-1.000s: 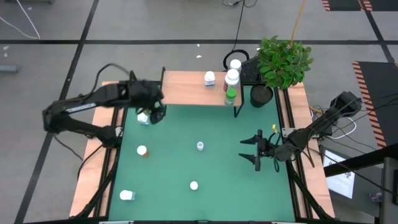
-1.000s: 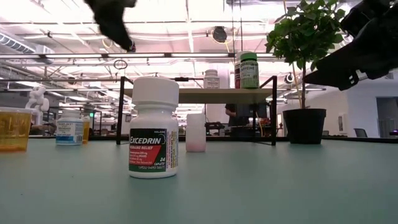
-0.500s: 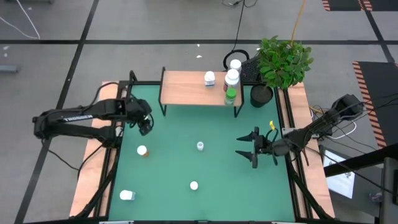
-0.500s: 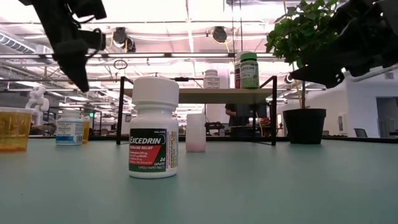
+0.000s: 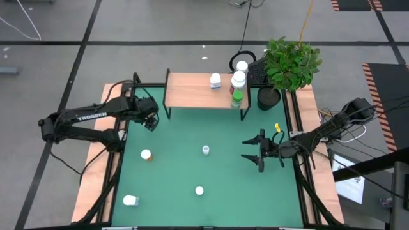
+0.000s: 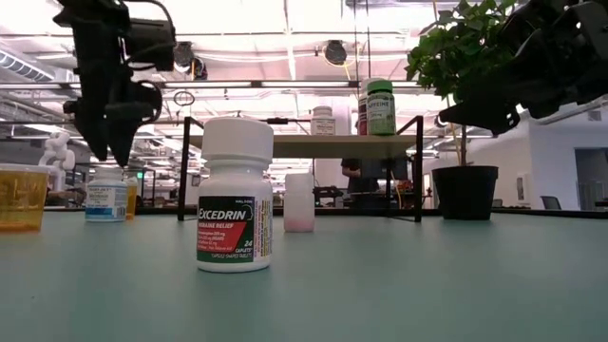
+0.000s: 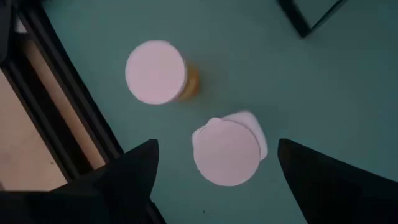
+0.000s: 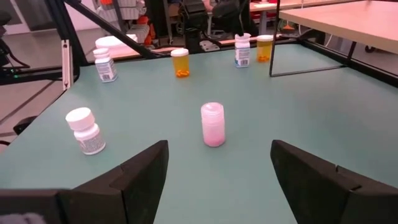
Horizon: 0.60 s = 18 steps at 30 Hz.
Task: Pick and place medicine bottles onto shelf by color
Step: Align the top big blue pill bottle with the other big blue pill bottle on the shelf
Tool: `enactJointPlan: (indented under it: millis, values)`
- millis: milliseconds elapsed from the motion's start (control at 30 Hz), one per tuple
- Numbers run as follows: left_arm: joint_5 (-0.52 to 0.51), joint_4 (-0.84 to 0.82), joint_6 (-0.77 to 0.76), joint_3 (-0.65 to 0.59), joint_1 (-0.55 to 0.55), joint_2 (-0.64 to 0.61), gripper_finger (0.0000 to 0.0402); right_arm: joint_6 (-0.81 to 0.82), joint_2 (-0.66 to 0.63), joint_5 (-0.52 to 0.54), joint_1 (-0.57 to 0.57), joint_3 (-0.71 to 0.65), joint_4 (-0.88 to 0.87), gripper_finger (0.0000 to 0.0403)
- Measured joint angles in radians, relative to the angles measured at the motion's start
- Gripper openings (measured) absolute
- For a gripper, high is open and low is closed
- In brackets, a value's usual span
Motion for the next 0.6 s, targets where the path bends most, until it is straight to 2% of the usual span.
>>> enactJointPlan:
  millis: [167,600]
  values:
    - [0.002,0.002,-0.004,0.0,0.003,0.053,0.0319,0.0,0.0,0.0,0.0,0.0,0.0,0.0276]
    - [0.005,0.029,-0.026,0.0,0.003,0.13,0.0234,0.002,0.0,0.001,0.0,0.001,0.008,0.0276]
